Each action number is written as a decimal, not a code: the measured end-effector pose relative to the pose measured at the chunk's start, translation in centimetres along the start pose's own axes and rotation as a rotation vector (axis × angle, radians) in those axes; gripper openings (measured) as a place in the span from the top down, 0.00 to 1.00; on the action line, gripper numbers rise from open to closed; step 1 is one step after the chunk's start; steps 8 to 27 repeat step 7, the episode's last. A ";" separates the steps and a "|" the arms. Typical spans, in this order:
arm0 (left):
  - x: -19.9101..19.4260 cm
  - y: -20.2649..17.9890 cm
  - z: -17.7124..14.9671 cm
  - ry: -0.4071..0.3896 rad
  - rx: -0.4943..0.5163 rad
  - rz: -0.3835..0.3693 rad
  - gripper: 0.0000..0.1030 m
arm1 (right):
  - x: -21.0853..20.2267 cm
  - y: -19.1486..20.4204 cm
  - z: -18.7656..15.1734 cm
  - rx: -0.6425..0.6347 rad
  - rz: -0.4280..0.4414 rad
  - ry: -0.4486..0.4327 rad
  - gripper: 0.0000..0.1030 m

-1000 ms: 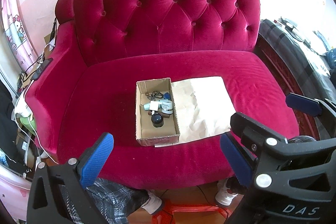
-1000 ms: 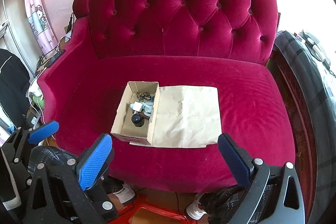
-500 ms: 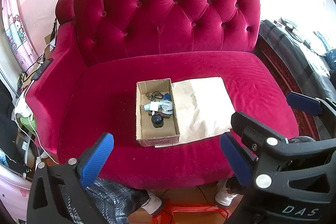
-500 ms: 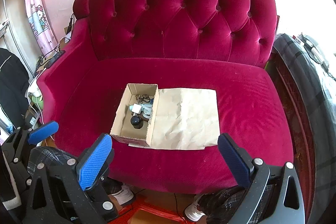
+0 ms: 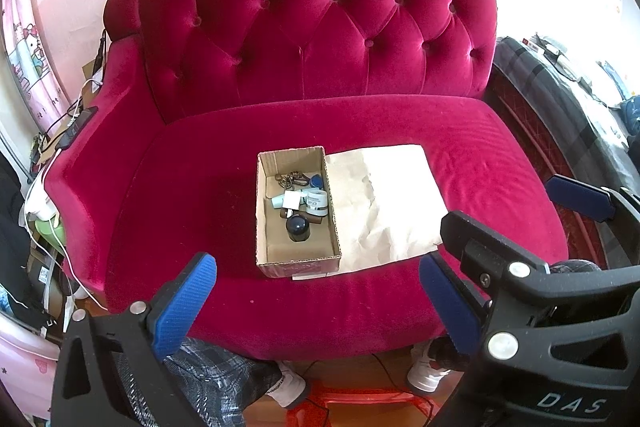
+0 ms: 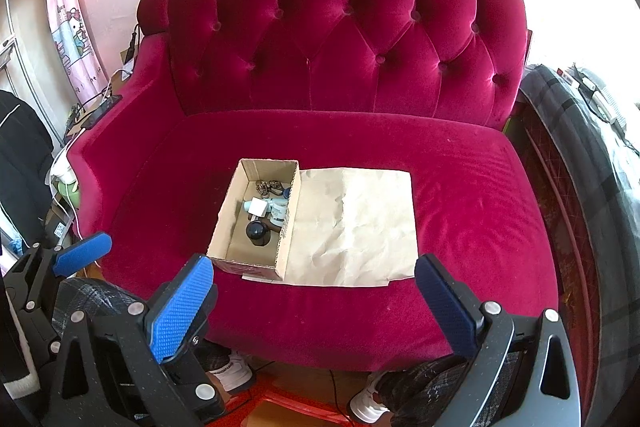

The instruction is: Organize rigid objects

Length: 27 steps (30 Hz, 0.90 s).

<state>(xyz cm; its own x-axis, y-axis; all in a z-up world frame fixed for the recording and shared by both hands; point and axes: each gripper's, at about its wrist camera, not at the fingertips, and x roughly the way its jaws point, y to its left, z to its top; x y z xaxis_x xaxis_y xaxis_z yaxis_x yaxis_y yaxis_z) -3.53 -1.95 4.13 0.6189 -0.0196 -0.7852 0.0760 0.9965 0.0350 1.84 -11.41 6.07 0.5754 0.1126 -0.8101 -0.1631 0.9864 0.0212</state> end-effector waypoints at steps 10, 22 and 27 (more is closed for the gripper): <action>0.8 -0.1 0.2 0.007 0.005 -0.009 0.00 | 0.7 -0.2 0.2 -0.008 -0.010 0.002 0.00; 0.8 -0.1 0.2 0.007 0.005 -0.009 0.00 | 0.7 -0.2 0.2 -0.008 -0.010 0.002 0.00; 0.8 -0.1 0.2 0.007 0.005 -0.009 0.00 | 0.7 -0.2 0.2 -0.008 -0.010 0.002 0.00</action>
